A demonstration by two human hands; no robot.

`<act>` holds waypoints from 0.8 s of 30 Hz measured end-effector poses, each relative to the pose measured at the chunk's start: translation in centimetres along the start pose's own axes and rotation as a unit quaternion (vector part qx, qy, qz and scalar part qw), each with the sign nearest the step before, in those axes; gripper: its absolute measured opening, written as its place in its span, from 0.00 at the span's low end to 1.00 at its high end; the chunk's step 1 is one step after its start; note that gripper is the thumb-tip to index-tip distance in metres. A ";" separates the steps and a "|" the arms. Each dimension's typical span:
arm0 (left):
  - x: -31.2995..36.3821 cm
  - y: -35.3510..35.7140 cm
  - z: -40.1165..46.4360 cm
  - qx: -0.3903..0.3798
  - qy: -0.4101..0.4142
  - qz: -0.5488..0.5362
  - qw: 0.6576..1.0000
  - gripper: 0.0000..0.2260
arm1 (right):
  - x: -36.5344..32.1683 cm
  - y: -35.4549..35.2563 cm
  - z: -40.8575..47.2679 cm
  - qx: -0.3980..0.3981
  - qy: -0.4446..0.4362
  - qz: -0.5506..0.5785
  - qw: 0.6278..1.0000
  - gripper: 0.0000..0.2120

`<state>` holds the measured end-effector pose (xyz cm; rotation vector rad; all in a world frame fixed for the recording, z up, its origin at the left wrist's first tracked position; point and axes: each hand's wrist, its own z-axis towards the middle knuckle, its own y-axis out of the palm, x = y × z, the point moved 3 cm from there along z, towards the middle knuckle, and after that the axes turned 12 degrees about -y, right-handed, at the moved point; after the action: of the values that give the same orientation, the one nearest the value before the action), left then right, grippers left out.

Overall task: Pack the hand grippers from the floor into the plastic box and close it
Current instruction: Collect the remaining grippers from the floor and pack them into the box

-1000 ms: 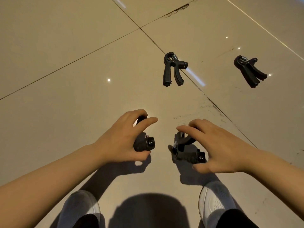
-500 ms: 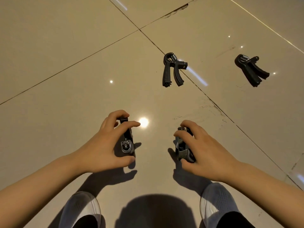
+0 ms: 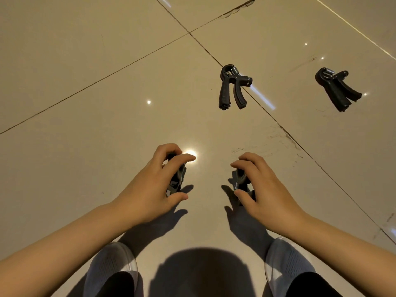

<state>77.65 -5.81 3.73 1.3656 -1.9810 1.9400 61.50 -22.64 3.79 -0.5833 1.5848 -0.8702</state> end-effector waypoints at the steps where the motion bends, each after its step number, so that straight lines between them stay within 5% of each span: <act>1: -0.1 0.0 -0.1 -0.004 0.008 0.018 1.000 0.36 | -0.2 0.0 0.1 -0.019 -0.023 -0.011 0.999 0.25; 13: 0.0 0.8 -1.2 -0.028 0.065 0.234 0.970 0.54 | 0.2 -0.1 -0.7 0.001 -0.050 -0.152 0.987 0.23; 19: 0.0 0.6 -1.4 0.021 0.042 0.145 0.988 0.34 | -0.2 0.2 -1.5 -0.019 -0.116 -0.157 0.981 0.22; 24: -0.3 0.0 -0.5 0.045 0.027 0.124 0.991 0.28 | -0.9 0.7 -1.4 -0.066 -0.179 -0.169 0.967 0.21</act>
<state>77.57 -5.27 3.67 1.1156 -2.1505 2.1692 60.36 -21.26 3.80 -1.0663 1.2371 -0.8548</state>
